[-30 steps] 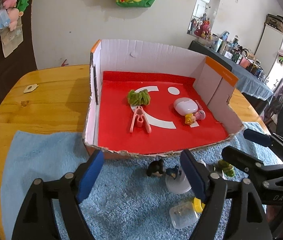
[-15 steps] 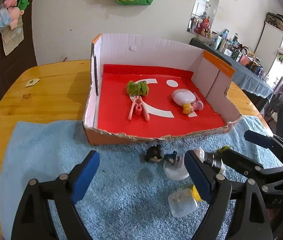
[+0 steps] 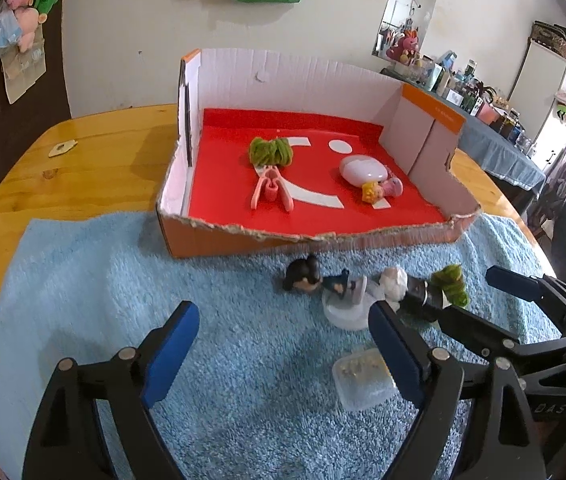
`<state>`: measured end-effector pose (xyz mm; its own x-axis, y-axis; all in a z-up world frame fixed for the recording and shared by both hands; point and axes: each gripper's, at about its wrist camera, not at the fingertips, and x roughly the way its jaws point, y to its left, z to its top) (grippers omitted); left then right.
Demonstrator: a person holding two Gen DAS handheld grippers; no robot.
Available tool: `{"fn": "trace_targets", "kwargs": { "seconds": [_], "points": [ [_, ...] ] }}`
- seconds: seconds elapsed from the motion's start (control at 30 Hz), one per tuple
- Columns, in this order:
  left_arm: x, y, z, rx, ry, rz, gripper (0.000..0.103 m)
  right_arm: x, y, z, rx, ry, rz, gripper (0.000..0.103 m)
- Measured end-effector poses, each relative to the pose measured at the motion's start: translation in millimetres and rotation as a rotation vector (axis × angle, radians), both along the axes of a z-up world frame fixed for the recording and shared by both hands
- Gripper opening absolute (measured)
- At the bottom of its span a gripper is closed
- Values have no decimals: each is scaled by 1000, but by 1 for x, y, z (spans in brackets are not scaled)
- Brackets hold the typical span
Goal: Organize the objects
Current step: 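Move both grippers back over the towel toward the remaining toys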
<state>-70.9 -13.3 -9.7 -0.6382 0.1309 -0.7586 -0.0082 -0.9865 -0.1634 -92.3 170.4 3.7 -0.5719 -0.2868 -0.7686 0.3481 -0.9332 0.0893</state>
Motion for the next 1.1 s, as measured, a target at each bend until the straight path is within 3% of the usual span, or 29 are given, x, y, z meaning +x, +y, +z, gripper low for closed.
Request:
{"fn": "trace_targets", "kwargs": {
  "seconds": [1.1],
  "points": [
    [35, 28, -23, -28, -21, -52, 88, 0, 21, -24, 51, 3, -83, 94]
  ]
}}
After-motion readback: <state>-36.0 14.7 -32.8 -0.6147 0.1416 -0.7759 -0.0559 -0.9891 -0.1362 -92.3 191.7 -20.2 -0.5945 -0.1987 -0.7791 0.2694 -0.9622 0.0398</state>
